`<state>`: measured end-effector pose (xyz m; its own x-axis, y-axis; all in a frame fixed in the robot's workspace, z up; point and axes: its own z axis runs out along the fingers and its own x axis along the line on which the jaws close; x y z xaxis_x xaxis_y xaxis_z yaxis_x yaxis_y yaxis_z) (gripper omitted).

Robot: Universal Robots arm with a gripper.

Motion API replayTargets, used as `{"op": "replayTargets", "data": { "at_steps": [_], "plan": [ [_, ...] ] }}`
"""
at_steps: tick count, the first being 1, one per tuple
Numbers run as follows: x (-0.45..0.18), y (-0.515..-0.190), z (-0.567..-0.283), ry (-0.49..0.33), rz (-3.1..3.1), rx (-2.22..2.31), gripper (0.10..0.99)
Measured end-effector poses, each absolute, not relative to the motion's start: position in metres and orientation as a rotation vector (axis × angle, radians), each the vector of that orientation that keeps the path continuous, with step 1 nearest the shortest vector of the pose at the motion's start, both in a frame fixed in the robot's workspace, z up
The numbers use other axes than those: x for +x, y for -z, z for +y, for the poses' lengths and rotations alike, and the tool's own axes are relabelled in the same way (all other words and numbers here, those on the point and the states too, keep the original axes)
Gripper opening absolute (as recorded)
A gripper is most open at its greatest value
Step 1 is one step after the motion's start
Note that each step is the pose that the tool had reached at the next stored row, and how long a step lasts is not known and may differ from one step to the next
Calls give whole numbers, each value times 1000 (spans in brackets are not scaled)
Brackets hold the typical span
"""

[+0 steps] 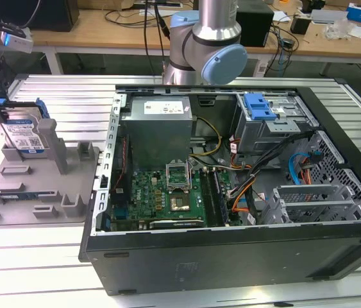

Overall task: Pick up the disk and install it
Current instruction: 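Pick up the disk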

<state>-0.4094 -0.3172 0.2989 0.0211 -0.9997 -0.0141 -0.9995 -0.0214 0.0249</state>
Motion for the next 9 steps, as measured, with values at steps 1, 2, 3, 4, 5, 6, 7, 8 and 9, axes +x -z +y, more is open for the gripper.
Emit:
{"op": "replayTargets", "data": {
  "at_steps": [1, 2, 3, 4, 5, 6, 7, 8, 9],
  "plan": [
    [-409, -299, -317, 43, -2192, 2239, 455],
    [-410, -299, -317, 43, -2192, 2239, 455],
    [-410, -299, -317, 43, -2192, 2239, 455],
    [-410, -299, -317, 43, -2192, 2239, 455],
    [-410, -299, -317, 43, -2192, 2239, 455],
    [-410, -299, -318, 43, -2192, 2239, 455],
    [-409, -299, -318, 43, -2192, 2239, 455],
    [-409, -299, -318, 43, -2192, 2239, 455],
    [-409, -299, -318, 43, -2192, 2239, 455]
  ]
}}
